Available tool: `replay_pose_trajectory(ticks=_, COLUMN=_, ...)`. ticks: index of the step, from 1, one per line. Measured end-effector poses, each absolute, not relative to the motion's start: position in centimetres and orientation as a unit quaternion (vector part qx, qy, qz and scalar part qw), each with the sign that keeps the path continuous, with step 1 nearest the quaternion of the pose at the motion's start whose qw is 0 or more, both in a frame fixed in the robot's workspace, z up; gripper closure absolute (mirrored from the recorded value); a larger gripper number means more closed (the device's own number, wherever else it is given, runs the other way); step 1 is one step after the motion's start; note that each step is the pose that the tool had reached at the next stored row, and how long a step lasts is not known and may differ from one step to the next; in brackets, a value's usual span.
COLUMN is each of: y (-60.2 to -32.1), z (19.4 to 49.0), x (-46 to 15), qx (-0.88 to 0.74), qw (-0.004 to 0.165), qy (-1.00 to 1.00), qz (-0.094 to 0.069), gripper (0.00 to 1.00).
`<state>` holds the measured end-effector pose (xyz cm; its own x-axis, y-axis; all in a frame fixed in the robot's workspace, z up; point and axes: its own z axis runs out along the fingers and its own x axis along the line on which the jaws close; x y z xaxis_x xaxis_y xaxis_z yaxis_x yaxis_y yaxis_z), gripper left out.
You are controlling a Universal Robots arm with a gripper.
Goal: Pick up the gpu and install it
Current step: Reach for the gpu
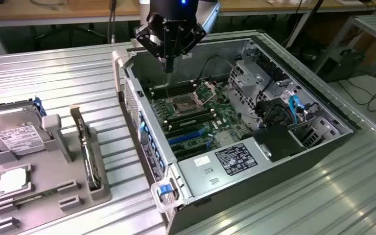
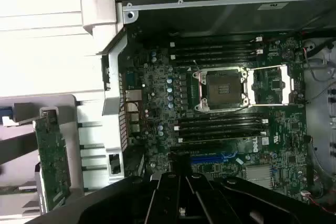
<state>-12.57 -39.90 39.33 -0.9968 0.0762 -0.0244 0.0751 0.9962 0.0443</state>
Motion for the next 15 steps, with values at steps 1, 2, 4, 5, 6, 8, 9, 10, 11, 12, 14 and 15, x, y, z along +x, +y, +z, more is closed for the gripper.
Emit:
replay_pose_trajectory(ticks=1, y=-39.9, z=39.3, x=-14.0, qx=0.038, qw=0.013, qy=0.999, qz=0.022, gripper=0.89)
replay_pose_trajectory(ticks=2, y=-39.9, z=39.3, x=-15.1, qx=0.038, qw=0.013, qy=0.999, qz=0.022, gripper=0.89)
replay_pose_trajectory(ticks=4, y=-39.9, z=39.3, x=-16.1, qx=0.038, qw=0.013, qy=0.999, qz=0.022, gripper=0.89)
replay_pose_trajectory(ticks=5, y=-39.9, z=39.3, x=-16.4, qx=0.038, qw=0.013, qy=0.999, qz=0.022, gripper=0.89)
replay_pose_trajectory(ticks=6, y=-39.9, z=39.3, x=-17.4, qx=0.038, qw=0.013, qy=0.999, qz=0.022, gripper=0.89)
replay_pose_trajectory(ticks=8, y=-39.9, z=39.3, x=-18.2, qx=0.038, qw=0.013, qy=0.999, qz=0.022, gripper=0.89)
replay_pose_trajectory(ticks=9, y=-39.9, z=39.3, x=-18.7, qx=0.038, qw=0.013, qy=0.999, qz=0.022, gripper=0.89)
replay_pose_trajectory(ticks=10, y=-39.9, z=39.3, x=-19.3, qx=0.038, qw=0.013, qy=0.999, qz=0.022, gripper=0.89)
replay_pose_trajectory(ticks=11, y=-39.9, z=39.3, x=-19.6, qx=0.038, qw=0.013, qy=0.999, qz=0.022, gripper=0.89)
replay_pose_trajectory(ticks=12, y=-39.9, z=39.3, x=-19.9, qx=0.038, qw=0.013, qy=0.999, qz=0.022, gripper=0.89)
replay_pose_trajectory(ticks=14, y=-39.9, z=39.3, x=-20.8, qx=0.038, qw=0.012, qy=0.999, qz=0.022, gripper=0.89)
replay_pose_trajectory(ticks=15, y=-39.9, z=39.3, x=-21.3, qx=0.038, qw=0.012, qy=0.999, qz=0.022, gripper=0.89)
